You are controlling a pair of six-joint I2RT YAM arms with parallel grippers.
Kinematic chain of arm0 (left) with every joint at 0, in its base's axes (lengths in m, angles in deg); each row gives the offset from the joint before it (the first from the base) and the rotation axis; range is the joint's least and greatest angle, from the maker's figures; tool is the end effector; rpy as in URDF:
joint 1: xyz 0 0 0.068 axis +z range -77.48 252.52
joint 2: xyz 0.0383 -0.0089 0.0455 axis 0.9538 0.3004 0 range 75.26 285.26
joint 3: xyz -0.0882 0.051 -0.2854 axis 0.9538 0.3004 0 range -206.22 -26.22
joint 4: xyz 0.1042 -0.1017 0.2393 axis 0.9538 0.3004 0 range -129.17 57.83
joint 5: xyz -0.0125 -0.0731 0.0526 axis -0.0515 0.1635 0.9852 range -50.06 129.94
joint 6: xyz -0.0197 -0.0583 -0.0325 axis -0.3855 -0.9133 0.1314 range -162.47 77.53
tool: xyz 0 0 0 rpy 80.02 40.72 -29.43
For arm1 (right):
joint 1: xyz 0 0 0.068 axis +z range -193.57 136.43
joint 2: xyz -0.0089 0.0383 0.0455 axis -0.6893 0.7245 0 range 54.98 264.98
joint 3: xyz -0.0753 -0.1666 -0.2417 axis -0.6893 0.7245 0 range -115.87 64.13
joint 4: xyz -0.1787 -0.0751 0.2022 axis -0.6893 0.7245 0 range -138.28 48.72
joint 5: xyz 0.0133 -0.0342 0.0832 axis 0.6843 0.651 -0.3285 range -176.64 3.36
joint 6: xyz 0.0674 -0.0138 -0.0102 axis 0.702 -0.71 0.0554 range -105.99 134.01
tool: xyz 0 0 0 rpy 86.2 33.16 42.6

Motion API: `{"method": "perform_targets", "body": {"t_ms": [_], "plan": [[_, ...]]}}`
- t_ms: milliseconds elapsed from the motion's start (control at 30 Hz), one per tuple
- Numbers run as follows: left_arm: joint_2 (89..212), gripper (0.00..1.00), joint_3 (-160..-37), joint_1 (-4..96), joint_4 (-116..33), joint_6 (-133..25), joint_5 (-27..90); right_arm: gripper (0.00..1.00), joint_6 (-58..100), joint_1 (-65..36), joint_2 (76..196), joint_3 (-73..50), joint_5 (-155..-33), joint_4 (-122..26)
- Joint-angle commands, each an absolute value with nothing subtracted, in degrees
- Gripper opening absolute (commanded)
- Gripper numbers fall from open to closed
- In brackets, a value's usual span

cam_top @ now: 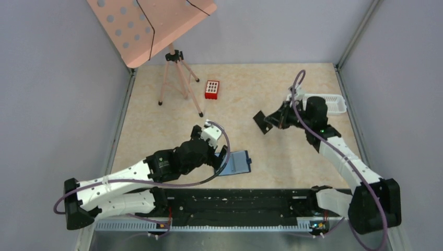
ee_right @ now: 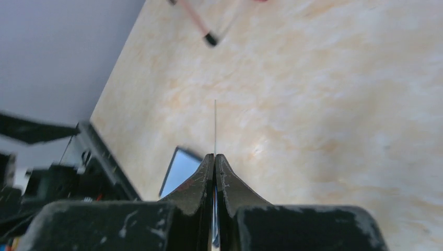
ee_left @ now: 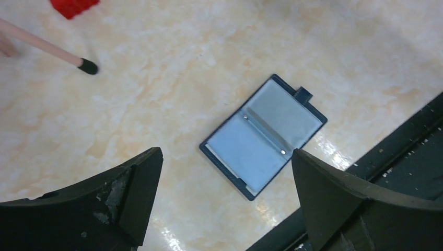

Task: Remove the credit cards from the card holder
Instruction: Place the credit card in the storage box.

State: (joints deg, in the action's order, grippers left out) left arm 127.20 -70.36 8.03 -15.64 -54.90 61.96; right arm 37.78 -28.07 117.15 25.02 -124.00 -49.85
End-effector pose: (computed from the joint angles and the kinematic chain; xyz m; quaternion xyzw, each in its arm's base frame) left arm 0.1124 -0.1863 0.3036 0.2915 0.8100 -0.1687 0.4801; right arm 0.2414 0.1025 0.2824 -0.1234 0.7940 0.4286 0.4132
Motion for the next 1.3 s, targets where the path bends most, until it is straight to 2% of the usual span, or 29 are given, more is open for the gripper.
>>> {"method": "perform_targets", "body": {"t_ms": [0,167,267,433,700,900,1267], "plan": [[127.6,0.99,-76.5,8.3,-8.8,-51.0,70.7,0.00,36.5,-38.4,123.4,17.5,-120.8,-50.1],[126.8,0.99,-75.5,8.4,-4.0,-47.8,73.1,0.00,35.5,-49.6,133.8,11.9,-119.9,-51.8],[126.5,0.99,-71.6,8.4,-7.2,-46.8,78.0,0.00,35.3,-53.6,139.4,8.4,-118.7,-53.1],[127.6,0.99,-72.7,8.6,-5.4,-45.3,80.4,0.00,34.3,-58.8,148.2,2.2,-114.2,-51.1],[126.4,0.99,-72.0,8.9,-5.7,-44.5,77.4,0.00,30.2,-59.4,155.3,-4.7,-107.3,-49.8],[126.6,0.99,-72.0,9.1,-6.0,-44.1,77.5,0.00,28.6,-59.5,158.5,-5.2,-105.6,-49.9],[128.3,0.99,-72.4,9.7,-5.8,-43.8,77.9,0.00,29.0,-59.5,163.2,-6.5,-108.1,-51.5]]}}
